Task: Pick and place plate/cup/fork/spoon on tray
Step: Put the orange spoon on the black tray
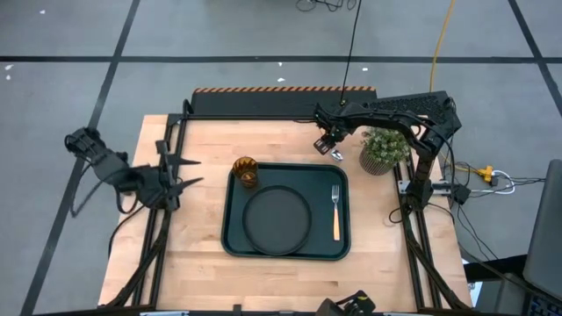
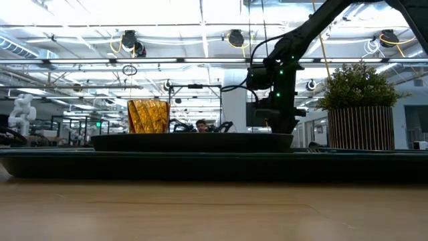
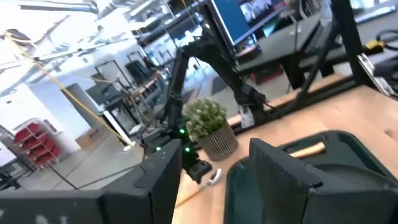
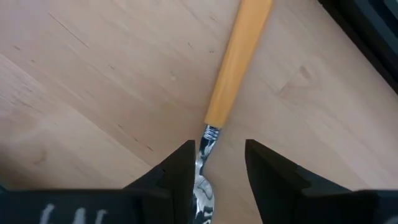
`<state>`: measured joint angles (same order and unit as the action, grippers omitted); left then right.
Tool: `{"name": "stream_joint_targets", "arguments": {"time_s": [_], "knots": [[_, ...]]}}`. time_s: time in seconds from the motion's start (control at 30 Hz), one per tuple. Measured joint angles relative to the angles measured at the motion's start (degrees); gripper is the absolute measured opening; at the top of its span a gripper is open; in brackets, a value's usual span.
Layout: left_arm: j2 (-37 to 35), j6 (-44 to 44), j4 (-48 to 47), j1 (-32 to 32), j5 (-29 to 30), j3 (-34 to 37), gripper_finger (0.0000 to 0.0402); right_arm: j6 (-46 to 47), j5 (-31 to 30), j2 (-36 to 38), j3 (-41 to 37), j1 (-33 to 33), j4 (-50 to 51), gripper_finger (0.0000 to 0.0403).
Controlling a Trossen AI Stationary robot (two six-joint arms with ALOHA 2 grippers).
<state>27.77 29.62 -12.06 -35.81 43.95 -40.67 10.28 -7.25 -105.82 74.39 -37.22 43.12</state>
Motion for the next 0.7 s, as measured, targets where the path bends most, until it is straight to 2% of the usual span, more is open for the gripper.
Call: {"name": "stream_joint_targets", "arguments": {"time_s": [0.2, 0.7], "knots": [[-3.74, -0.94, -0.02, 0.94, -2.66, 0.73, 0.0193, -0.06, 0.14, -0.37, 0.02, 0.01, -2.19, 0.0148], [-3.41, -7.44, -0.22, 0.92, -4.57, 0.77, 0.0193, -1.04, 1.22, -4.63, 0.07, 0.01, -3.95, 0.0146]]}}
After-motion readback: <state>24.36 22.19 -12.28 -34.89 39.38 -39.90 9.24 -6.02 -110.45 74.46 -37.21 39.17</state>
